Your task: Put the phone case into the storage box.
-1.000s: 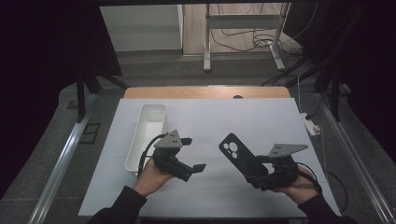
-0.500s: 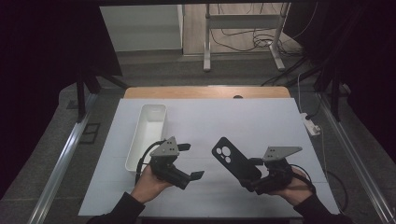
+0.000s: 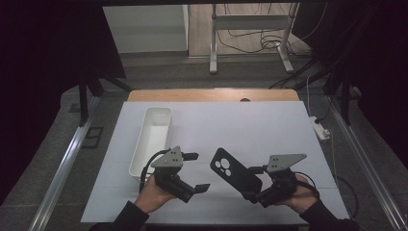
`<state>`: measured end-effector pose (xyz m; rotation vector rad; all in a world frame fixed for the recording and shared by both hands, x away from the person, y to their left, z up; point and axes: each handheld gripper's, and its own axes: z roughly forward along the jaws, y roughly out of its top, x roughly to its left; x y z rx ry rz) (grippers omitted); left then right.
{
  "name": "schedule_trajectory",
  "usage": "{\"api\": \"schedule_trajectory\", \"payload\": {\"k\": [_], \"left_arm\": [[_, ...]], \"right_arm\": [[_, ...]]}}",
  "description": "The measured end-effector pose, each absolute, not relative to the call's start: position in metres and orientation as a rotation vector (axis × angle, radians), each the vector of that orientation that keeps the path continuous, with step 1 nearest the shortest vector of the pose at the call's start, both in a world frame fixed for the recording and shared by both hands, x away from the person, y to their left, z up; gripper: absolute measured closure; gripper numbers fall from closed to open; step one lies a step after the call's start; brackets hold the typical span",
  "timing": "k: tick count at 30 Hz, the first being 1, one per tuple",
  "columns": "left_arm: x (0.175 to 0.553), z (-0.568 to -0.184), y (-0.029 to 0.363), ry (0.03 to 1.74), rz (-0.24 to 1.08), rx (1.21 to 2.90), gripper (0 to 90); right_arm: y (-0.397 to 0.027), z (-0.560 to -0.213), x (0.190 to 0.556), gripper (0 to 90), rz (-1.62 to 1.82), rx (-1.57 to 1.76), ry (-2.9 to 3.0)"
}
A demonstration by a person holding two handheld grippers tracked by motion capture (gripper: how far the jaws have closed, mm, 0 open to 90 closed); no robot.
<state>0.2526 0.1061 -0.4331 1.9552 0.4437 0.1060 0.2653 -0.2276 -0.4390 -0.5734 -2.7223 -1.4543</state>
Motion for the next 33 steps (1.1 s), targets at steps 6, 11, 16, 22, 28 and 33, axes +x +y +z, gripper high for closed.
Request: {"api": "schedule_trajectory", "payload": {"k": [6, 11, 16, 22, 28, 33], "left_arm": [[0.254, -0.434, 0.107, 0.424, 0.077, 1.944, 0.0], [0.255, -0.435, 0.106, 0.409, 0.044, 1.933, 0.0], [0.257, -0.436, 0.104, 0.383, 0.012, 1.919, 0.0], [0.257, -0.436, 0.101, 0.332, -0.011, 1.909, 0.0], [0.257, -0.435, 0.099, 0.289, -0.030, 1.896, 0.0], [0.257, -0.434, 0.098, 0.254, -0.061, 1.872, 0.0]], "right_arm": [[-0.224, -0.439, 0.264, 14.4, -1.472, -0.510, -2.695], [-0.219, -0.439, 0.263, 14.4, -1.480, -0.456, -2.666], [-0.215, -0.439, 0.262, 14.4, -1.496, -0.407, -2.636], [-0.210, -0.439, 0.260, 14.4, -1.500, -0.356, -2.615], [-0.206, -0.439, 0.259, 14.3, -1.500, -0.325, -2.597], [-0.202, -0.440, 0.259, 14.3, -1.506, -0.296, -2.584]]}}
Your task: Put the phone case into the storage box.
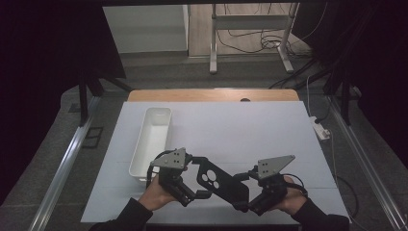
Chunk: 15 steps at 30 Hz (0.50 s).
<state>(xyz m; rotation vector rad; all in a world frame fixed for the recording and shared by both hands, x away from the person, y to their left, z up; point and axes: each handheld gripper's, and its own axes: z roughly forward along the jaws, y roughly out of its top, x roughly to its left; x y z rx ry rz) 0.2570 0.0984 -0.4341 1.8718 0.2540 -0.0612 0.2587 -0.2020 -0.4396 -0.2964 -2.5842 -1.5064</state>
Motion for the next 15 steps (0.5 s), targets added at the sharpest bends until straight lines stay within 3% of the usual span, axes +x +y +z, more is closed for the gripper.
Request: {"api": "schedule_trajectory", "payload": {"k": [15], "left_arm": [[0.2575, -0.4350, 0.0991, 0.198, -0.135, 1.829, 6.7]], "right_arm": [[-0.1979, -0.4399, 0.2570, 14.1, -1.515, -0.235, -2.567]]}}
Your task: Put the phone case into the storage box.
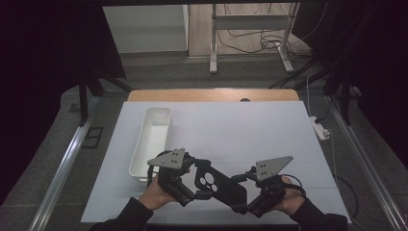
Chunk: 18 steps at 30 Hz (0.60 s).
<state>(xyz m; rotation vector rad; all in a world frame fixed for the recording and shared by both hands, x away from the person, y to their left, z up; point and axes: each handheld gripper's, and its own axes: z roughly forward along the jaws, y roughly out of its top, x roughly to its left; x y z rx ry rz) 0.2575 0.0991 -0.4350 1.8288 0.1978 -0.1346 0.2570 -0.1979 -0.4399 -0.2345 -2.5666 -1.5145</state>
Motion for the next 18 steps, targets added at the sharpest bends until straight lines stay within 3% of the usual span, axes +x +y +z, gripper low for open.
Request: {"api": "schedule_trajectory", "payload": {"k": [18], "left_arm": [[0.2562, -0.4310, 0.0940, 0.235, -0.153, 1.867, 14.5]], "right_arm": [[-0.1970, -0.4433, 0.2561, 13.1, -1.503, -0.202, -2.634]]}}
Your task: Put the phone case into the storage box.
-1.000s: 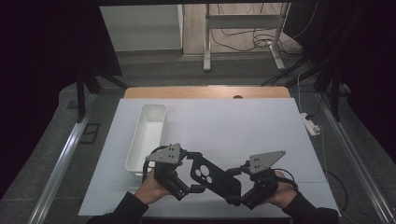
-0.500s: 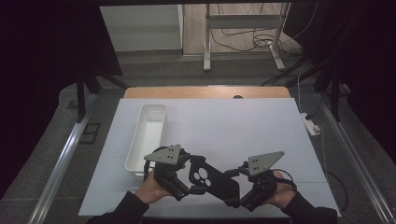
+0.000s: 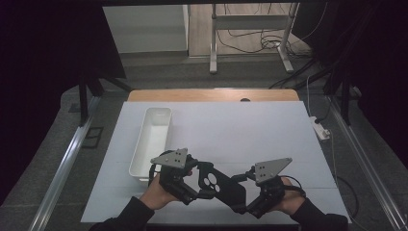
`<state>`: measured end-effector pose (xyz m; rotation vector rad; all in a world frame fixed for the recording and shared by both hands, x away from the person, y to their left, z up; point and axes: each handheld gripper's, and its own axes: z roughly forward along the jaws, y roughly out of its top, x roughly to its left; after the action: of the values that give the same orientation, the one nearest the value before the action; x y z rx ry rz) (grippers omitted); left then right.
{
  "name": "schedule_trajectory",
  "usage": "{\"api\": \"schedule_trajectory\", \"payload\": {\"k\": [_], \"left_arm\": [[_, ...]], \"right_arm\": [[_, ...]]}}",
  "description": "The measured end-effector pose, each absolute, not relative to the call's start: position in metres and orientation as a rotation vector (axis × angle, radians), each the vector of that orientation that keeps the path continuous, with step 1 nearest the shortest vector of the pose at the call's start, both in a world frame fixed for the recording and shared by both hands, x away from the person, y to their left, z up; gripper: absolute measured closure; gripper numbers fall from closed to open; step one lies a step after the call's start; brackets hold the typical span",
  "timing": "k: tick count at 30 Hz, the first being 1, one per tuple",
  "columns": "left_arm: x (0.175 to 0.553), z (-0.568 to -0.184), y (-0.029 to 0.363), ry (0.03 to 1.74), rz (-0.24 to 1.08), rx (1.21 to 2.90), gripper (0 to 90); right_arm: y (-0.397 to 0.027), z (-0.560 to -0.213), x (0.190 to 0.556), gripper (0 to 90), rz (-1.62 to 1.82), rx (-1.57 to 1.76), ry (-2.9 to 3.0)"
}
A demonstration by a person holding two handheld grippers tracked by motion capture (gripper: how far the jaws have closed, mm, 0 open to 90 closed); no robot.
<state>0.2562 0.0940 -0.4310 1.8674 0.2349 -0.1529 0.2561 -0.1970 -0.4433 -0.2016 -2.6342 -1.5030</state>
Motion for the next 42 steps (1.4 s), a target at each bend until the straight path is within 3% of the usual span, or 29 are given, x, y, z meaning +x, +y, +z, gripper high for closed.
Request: {"api": "schedule_trajectory", "payload": {"k": [18, 42], "left_arm": [[0.258, -0.428, 0.096, 0.324, -0.090, 1.917, 15.7], [0.266, -0.418, 0.102, 0.664, 0.118, 1.944, 14.8]], "right_arm": [[-0.196, -0.447, 0.258, 0.2, -1.496, -0.326, -2.748], [-0.201, -0.447, 0.263, 0.0, -1.483, -0.661, -2.887]]}}
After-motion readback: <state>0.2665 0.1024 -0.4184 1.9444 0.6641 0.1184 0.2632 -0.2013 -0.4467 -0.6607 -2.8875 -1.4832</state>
